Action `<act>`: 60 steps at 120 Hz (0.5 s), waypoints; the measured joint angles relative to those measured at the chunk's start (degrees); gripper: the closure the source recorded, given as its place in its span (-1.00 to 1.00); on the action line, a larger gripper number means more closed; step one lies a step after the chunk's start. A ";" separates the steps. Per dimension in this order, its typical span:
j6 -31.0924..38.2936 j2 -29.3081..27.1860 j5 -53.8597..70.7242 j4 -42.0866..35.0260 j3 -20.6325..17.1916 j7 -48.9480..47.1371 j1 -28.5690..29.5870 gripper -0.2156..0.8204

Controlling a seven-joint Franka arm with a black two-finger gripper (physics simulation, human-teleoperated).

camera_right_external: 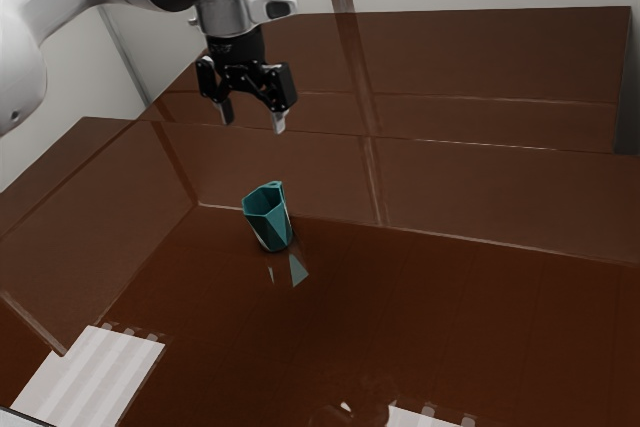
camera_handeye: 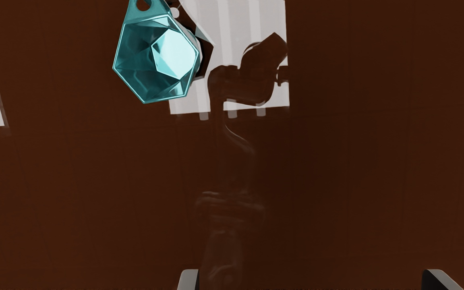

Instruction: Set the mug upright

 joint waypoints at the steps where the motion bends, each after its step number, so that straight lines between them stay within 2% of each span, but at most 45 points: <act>1: -0.01 -0.02 0.00 0.00 -0.04 -0.02 -0.05 -0.58; 24: -0.21 0.01 0.17 -0.03 -1.96 -0.41 -0.56 -0.58; 44: -0.41 -0.05 0.21 -0.04 -1.67 -0.73 -0.42 -0.58; 60: -1.21 -0.47 0.23 0.04 -2.15 -0.88 2.56 -0.58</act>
